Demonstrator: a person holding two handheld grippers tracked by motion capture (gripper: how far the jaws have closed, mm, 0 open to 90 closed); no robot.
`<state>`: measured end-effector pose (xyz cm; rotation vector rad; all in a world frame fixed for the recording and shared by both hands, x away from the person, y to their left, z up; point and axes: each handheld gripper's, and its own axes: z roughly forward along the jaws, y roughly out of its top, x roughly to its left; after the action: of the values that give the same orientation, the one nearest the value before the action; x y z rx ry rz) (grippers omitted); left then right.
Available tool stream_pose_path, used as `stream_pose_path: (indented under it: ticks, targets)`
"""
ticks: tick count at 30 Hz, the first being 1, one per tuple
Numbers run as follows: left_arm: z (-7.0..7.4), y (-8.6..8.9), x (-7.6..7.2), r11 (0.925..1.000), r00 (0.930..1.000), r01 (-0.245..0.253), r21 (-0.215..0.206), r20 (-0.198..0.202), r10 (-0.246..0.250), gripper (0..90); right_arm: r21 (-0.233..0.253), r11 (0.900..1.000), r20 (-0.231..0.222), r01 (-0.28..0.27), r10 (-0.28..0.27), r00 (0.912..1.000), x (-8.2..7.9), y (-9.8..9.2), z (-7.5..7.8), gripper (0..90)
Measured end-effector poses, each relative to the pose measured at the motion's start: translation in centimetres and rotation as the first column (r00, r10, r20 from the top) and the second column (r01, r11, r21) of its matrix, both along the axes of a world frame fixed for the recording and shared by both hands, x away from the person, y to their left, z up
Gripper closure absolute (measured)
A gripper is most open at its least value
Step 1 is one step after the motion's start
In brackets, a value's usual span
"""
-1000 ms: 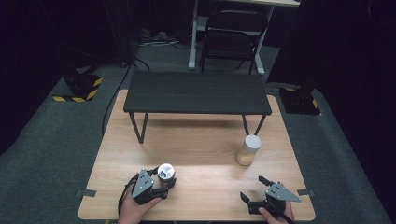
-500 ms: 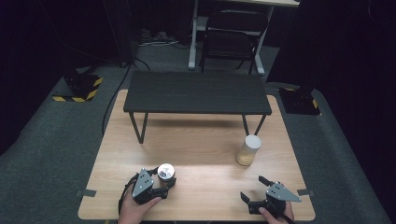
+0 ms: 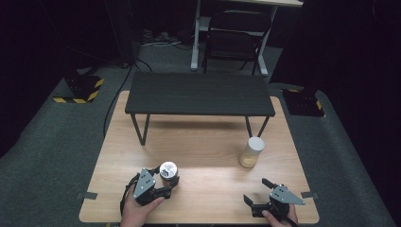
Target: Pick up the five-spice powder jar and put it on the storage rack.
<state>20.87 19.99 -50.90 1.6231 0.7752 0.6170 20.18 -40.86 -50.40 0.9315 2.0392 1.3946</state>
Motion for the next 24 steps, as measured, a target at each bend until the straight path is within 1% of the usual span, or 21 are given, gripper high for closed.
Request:
stream_pose_path:
  ticks: [6,12,16,17,18,21,24]
  targets:
    - [0.5,-0.5,0.2,0.9997,0.9998,-0.021,-0.012,0.007,0.021,31.0,0.001,1.000,0.001,-0.002,0.002,1.0000,0.0,0.0,0.0,0.1]
    - [1.4,-1.2,0.5,0.9989,0.9989,-0.044,-0.014,0.013,0.044,30.9,0.002,1.000,0.000,-0.005,0.005,1.0000,0.0,-0.1,0.0,0.1]
    - [2.2,-1.8,0.9,0.9985,0.9983,-0.052,-0.015,0.024,0.052,30.9,0.003,1.000,0.002,-0.006,0.006,1.0000,0.0,-0.1,0.0,0.1]
    - [2.2,-1.8,0.9,0.9985,0.9983,-0.052,-0.015,0.024,0.052,30.9,0.003,1.000,0.002,-0.006,0.006,1.0000,0.0,-0.1,0.0,0.1]
    - [2.6,-2.2,1.1,0.9984,0.9981,-0.054,-0.017,0.029,0.055,30.9,0.003,1.000,0.002,-0.007,0.007,1.0000,0.0,-0.1,0.0,0.1]
    - [3.3,-2.6,1.5,0.9984,0.9981,-0.051,-0.023,0.033,0.051,31.0,0.004,1.000,0.002,-0.007,0.007,1.0000,0.0,-0.2,-0.1,0.1]
    - [4.2,-3.2,1.9,0.9985,0.9977,-0.053,-0.017,0.042,0.053,31.0,0.003,1.000,0.004,-0.010,0.010,0.9999,0.0,-0.2,-0.1,0.1]
